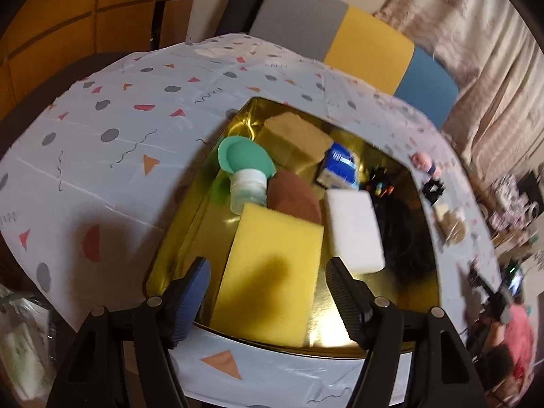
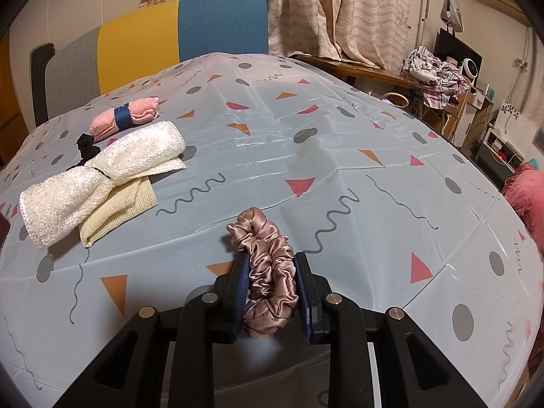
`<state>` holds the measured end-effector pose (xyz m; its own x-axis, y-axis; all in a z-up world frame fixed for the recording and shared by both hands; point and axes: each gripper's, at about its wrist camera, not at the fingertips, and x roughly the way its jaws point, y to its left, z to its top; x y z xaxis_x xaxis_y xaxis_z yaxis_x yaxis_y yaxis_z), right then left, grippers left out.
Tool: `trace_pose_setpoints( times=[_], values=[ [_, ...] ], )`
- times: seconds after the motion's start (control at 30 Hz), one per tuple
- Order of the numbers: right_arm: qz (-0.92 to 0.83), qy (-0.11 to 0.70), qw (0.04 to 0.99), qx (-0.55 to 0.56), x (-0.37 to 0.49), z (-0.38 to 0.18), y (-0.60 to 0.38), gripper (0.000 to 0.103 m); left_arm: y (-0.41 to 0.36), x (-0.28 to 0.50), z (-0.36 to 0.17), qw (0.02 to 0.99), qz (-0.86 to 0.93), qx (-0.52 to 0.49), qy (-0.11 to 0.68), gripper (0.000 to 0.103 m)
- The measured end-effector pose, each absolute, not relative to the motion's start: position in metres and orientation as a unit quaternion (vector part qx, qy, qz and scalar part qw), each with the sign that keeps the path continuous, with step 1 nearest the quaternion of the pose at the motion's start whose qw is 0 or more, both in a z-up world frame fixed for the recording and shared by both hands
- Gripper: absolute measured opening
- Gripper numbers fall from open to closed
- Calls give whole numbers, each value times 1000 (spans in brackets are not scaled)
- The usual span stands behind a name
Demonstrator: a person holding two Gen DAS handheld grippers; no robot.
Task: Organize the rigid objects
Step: 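Carry the pink satin scrunchie into the gold tray with the right tool and release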
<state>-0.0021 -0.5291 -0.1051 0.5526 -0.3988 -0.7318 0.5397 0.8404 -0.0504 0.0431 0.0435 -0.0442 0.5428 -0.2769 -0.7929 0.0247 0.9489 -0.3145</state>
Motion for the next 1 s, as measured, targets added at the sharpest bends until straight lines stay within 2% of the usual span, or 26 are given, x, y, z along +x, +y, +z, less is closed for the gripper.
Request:
trace_pose_setpoints(
  times=[0.3,0.5,0.77,1.0],
  values=[
    [-256,382,885,73,-4,-93,-521,25,36,31,-28,876,-137,-170,429,71],
    [-199,362,905,104,-17,-59,-494,25,15,25,-23,877,-187,-159,413,71],
    [-83,349,928,100,-26,-24,-406,25,-3,18,-24,871,-221,-151,411,71],
    [21,360,926,114,-19,-13,-323,25,24,16,-20,883,-184,-162,400,71]
  ],
)
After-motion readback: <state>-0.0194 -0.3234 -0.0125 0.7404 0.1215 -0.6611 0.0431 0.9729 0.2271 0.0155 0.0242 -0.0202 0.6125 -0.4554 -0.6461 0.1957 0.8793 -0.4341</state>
